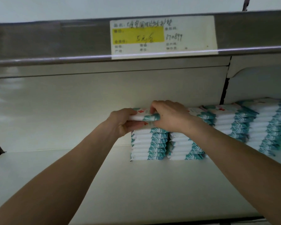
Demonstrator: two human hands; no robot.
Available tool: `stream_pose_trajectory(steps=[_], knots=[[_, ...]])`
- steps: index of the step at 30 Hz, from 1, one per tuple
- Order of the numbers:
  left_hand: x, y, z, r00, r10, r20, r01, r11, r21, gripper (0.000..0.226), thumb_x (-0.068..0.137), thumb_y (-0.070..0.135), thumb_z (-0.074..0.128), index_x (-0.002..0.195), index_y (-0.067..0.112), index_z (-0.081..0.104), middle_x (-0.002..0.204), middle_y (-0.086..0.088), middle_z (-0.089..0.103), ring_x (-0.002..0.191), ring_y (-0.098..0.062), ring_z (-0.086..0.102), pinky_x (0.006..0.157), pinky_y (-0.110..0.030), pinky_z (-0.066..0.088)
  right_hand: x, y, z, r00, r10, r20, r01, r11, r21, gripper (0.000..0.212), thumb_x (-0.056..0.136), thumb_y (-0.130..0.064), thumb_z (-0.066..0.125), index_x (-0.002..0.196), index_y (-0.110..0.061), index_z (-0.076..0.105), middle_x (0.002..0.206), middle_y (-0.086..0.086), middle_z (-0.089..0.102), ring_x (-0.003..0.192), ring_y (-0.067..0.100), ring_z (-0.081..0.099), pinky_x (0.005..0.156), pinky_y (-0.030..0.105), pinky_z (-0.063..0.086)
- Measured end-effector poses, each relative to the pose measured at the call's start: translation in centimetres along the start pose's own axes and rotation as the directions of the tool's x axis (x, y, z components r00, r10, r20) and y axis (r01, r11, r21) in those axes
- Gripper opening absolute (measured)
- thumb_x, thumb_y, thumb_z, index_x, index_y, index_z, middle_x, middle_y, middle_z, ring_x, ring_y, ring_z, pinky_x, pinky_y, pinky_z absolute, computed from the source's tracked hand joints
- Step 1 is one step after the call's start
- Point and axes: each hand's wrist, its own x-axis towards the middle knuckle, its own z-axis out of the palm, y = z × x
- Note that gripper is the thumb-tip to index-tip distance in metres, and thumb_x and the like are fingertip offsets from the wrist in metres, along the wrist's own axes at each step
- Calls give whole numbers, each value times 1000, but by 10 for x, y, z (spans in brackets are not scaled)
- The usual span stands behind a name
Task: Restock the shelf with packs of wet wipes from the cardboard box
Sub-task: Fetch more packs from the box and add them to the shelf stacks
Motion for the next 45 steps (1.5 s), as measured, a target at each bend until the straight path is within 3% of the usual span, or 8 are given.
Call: stream_pose_trajectory(steps=[3, 7, 12, 17, 20, 27, 33, 45], knots=[[0, -2, -6, 994, 69, -81, -47, 967, 250, 9, 90, 11, 59, 95, 4, 61, 82, -17, 64, 60, -22, 60, 50, -28, 56, 1, 7, 6, 999, -13, -35, 11, 998, -68, 26, 89, -16, 59, 115, -20, 54, 105, 3, 60, 80, 18, 41, 68, 29, 29], [-1, -4, -5, 982, 173, -72, -109, 842, 529, 11, 90, 17, 62, 86, 9, 57, 81, -10, 62, 60, -17, 54, 56, -26, 47, 3, 17, 22, 998, -50, -25, 45, 984, -172, 30, 85, -5, 56, 111, -19, 55, 106, 2, 63, 98, 22, 49, 74, 32, 30], [7, -10, -5, 950, 311, -29, -191, 650, 736, 16, 88, 23, 63, 95, 10, 57, 84, -6, 59, 73, -20, 55, 63, -30, 51, 0, 23, 26, 995, -68, 75, 83, 969, -233, 26, 86, -17, 57, 111, -20, 59, 112, 0, 60, 114, 23, 44, 91, 39, 33], [4, -13, -3, 947, 306, 102, -269, 573, 774, 42, 81, 32, 74, 113, 15, 53, 102, -5, 56, 76, -15, 54, 57, -25, 49, -7, 21, 26, 994, -103, 30, 107, 976, -189, 30, 84, -31, 59, 111, -20, 57, 118, 0, 56, 115, 22, 46, 95, 38, 35], [7, -19, -5, 941, 284, 183, -289, 393, 873, 60, 75, 23, 78, 127, 22, 48, 120, -6, 46, 85, -21, 58, 62, -23, 48, -8, 21, 30, 995, -92, 39, 99, 972, -213, 31, 85, -24, 61, 115, -18, 53, 121, 2, 55, 115, 22, 46, 97, 38, 35], [7, -27, -2, 905, 391, 167, -236, 136, 962, 63, 85, 25, 65, 142, 31, 40, 131, -7, 42, 107, -27, 57, 92, -35, 48, -5, 18, 38, 996, -86, -10, 81, 963, -257, 30, 87, -20, 58, 116, -15, 52, 120, 3, 57, 113, 24, 48, 94, 37, 34], [3, -32, -1, 883, 445, 148, -167, 3, 986, 56, 89, 37, 61, 142, 36, 41, 124, -6, 41, 112, -27, 53, 90, -37, 46, -6, 12, 37, 988, -144, -55, 131, 972, -194, 21, 91, -25, 57, 111, -19, 59, 118, 0, 58, 112, 22, 49, 94, 35, 33], [-49, -43, 1, 823, 554, 125, -143, -10, 990, 53, 92, 33, 58, 141, 23, 42, 126, -10, 43, 108, -28, 54, 84, -39, 48, -39, 0, 26, 987, -121, -102, 98, 973, -208, 24, 90, -12, 55, 113, -18, 63, 117, 3, 59, 110, 24, 51, 94, 37, 36]])
